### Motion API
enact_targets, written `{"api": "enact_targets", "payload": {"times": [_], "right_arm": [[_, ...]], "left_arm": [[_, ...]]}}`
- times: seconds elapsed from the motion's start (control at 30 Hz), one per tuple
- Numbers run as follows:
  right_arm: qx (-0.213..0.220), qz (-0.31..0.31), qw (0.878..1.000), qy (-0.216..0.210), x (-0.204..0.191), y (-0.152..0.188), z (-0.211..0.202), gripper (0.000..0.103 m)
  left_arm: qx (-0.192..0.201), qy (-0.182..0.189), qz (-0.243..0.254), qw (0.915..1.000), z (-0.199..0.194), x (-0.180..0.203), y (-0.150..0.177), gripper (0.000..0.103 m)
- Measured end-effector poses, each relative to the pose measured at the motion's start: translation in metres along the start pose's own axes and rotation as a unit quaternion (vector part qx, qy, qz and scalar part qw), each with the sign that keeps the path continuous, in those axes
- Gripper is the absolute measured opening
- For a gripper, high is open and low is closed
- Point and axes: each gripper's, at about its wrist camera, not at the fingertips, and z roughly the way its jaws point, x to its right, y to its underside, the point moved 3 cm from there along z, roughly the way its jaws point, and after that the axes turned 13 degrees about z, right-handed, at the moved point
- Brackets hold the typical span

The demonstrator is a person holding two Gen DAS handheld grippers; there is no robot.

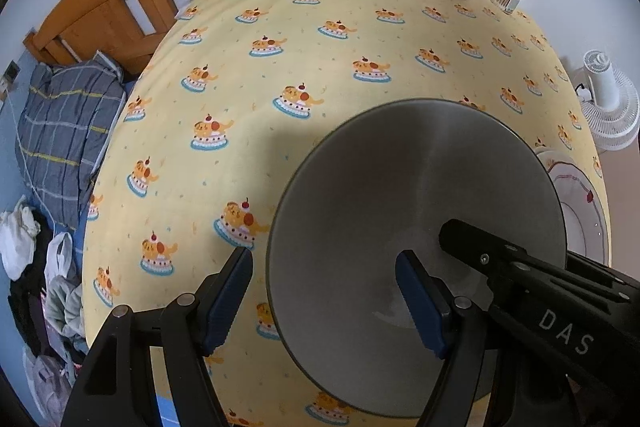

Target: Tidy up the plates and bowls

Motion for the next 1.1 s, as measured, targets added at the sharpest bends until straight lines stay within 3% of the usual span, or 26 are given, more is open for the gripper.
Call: {"api": "enact_targets", "payload": {"times": [0.37,0.7,0.9,1.1], "right_arm": [[0.014,0.013,0.999,0.026,-0.005,0.002,0.001,0.037],[0.027,0.047,0.998,0.031,0.0,0.012,0.001,0.037],[0.031,0.044,0.998,0.037,-0.004,0.013,0.002,0.037],[0.022,0.032,0.999,0.032,-0.002,0.011,0.003,0.037]], "left_arm": [[0.018,0.105,-0.003,0.9943,0.021,-0.014,0.001,0.076],[0.048,0.128,0.043,0.9897,0.02,-0.012,0.001,0.074],[0.053,0.146,0.057,0.9863,0.015,-0.007,0.002,0.052],[0.05,0.13,0.051,0.989,0.013,-0.003,0.002,0.051]]}}
